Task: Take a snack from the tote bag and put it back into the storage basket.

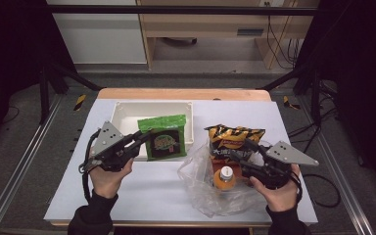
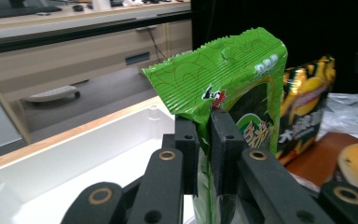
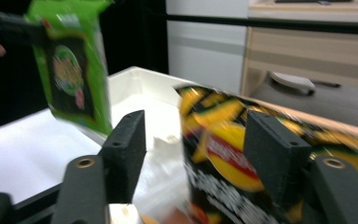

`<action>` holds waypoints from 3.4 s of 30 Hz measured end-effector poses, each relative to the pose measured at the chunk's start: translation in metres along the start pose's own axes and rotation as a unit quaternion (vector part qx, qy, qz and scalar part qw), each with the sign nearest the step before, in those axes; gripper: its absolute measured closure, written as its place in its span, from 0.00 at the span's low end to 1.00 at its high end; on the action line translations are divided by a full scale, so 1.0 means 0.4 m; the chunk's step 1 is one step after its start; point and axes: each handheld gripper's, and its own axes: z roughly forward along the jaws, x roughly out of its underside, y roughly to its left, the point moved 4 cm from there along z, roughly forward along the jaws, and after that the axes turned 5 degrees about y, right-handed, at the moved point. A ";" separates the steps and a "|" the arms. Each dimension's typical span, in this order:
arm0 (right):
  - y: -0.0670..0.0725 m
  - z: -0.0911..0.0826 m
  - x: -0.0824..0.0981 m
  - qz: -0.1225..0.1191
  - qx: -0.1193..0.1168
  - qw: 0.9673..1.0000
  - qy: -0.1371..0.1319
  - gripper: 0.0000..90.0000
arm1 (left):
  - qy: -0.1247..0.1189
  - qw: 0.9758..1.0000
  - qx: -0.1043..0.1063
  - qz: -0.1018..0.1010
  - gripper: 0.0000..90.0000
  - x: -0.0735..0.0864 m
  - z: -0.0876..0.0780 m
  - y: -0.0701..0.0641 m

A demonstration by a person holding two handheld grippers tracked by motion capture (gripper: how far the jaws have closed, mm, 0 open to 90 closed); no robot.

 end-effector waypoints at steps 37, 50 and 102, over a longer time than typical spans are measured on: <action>-0.115 -0.047 0.115 0.045 0.078 0.995 0.038 0.27 | 0.034 0.993 -0.101 -0.045 0.92 0.044 0.138 0.258; -0.118 -0.042 0.119 0.047 0.078 0.995 0.039 0.27 | 0.050 0.988 -0.130 -0.060 0.92 0.062 0.193 0.355; -0.119 -0.025 0.130 0.049 0.075 0.995 0.049 0.27 | 0.135 0.971 -0.156 -0.125 0.74 0.168 0.301 0.477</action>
